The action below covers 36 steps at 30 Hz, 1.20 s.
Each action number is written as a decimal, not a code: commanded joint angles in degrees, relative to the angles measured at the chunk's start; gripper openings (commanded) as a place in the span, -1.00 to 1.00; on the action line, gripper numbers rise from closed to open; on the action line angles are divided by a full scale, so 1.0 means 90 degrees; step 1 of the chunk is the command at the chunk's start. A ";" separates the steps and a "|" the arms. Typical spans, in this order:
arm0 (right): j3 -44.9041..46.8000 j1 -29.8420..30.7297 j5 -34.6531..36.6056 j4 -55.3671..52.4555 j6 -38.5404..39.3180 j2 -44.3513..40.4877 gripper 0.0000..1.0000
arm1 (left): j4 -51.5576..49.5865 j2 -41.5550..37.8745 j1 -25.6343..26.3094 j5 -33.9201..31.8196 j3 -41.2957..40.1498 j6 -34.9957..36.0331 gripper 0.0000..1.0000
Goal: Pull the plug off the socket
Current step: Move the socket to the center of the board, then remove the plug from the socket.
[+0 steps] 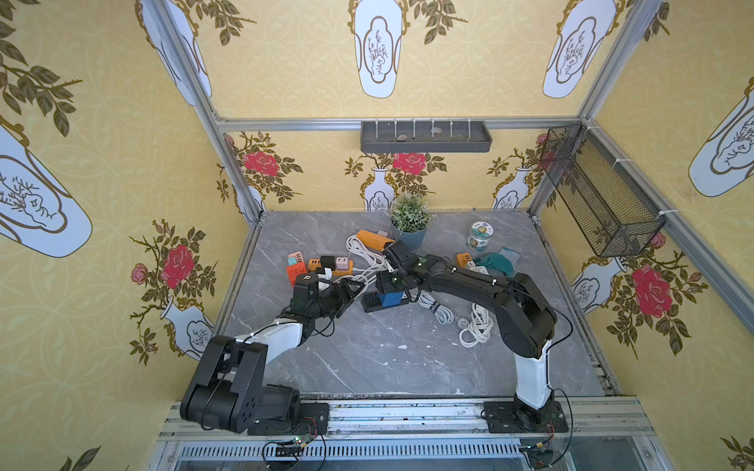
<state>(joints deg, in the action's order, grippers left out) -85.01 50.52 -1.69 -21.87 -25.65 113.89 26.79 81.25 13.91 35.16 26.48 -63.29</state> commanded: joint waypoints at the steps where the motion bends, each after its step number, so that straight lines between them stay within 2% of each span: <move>1: -0.0025 -0.0009 -0.0308 0.0181 -0.0101 0.0046 -0.24 | 0.0364 0.0606 0.0034 0.0469 0.0114 -0.0264 0.58; 7: -0.0135 -0.0034 -0.0368 0.0113 -0.0097 0.0155 -0.24 | 0.0326 0.0982 0.0086 0.0208 0.0000 -0.0322 0.47; 12: -0.0274 -0.0031 -0.0466 0.0094 -0.0085 0.0292 -0.24 | 0.0325 0.1481 0.0255 0.0483 0.0310 -0.0292 0.43; 16: -0.0378 -0.0020 -0.0481 0.0009 -0.0083 0.0327 -0.24 | 0.0332 0.1744 0.0283 0.0435 0.0374 -0.0449 0.39; 20: -0.0337 -0.0046 -0.0578 0.0073 -0.0103 0.0295 -0.25 | 0.0973 0.1954 0.0282 0.0543 0.0327 -0.0837 0.36; 24: -0.0263 -0.0080 -0.0695 0.0090 -0.0181 0.0299 -0.25 | 0.2236 0.2239 0.0284 0.0496 0.0119 -0.1425 0.15; 29: 0.0023 -0.0265 -0.0920 0.0075 -0.0414 0.0175 -0.25 | 0.3049 0.2510 0.0266 0.0491 -0.0084 -0.1893 -0.31; 33: -0.0171 -0.0076 -0.0904 -0.0208 -0.0200 0.0188 -0.25 | 0.2972 0.2509 0.0272 0.0279 -0.0187 -0.1960 -0.58; 36: -0.1073 0.0294 -0.0259 -0.0917 0.0022 0.0588 -0.25 | 0.2319 0.2490 0.0270 0.0150 -0.0141 -0.1810 -0.64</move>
<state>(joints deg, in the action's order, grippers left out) -89.69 50.48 -2.28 -23.09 -25.91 116.62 54.61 103.31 16.27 42.06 25.15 -78.48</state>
